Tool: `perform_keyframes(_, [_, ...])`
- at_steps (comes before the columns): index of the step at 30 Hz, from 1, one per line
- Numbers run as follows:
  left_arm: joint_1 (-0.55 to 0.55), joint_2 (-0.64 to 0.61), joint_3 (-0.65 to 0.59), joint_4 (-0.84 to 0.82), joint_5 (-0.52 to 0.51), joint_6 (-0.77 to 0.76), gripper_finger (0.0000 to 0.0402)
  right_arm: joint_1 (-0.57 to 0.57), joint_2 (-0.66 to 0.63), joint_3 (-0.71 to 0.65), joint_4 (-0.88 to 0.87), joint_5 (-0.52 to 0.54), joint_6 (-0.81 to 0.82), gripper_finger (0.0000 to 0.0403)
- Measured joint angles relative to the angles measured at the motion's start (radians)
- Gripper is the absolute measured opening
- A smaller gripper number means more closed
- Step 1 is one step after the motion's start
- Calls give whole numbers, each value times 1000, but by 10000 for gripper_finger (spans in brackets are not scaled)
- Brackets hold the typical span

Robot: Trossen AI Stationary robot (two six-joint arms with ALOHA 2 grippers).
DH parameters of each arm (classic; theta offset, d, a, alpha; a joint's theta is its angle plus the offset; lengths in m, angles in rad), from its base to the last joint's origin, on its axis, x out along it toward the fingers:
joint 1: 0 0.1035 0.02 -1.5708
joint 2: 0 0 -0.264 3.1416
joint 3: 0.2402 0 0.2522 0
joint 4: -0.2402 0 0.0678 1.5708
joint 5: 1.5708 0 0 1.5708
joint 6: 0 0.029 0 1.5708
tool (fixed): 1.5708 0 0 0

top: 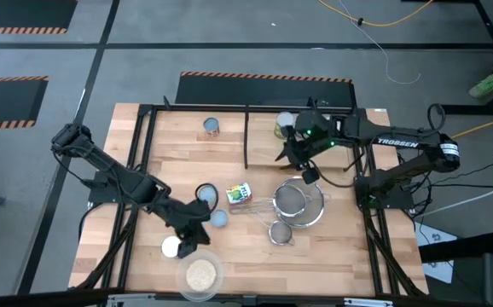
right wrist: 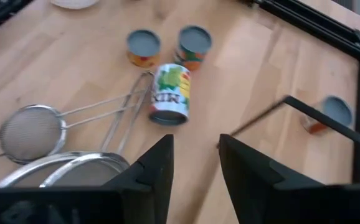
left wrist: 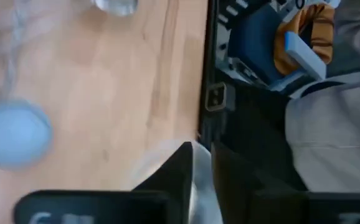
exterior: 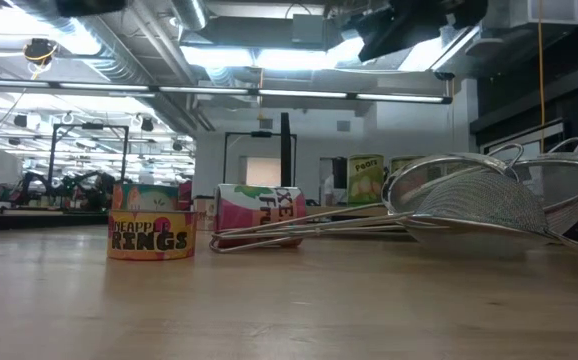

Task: Pick and place cans onto a shelf
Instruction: Put the canned peaches on the shelf

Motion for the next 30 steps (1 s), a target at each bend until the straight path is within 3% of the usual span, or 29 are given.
perform_keyframes(7, [-67, 0, 0, -74, 167, -256, 83, 52, 0, 0, 0, 0, 1, 133])
perform_keyframes(18, [-224, 0, 0, -255, 173, -550, 79, 71, 0, 0, 0, 0, 1, 133])
perform_keyframes(23, [-263, 8, 0, -319, 136, -578, 79, 71, 0, 0, 0, 0, 1, 133])
perform_keyframes(30, [-292, 55, 0, -318, 65, -497, 79, 71, 0, 0, 0, 0, 1, 133])
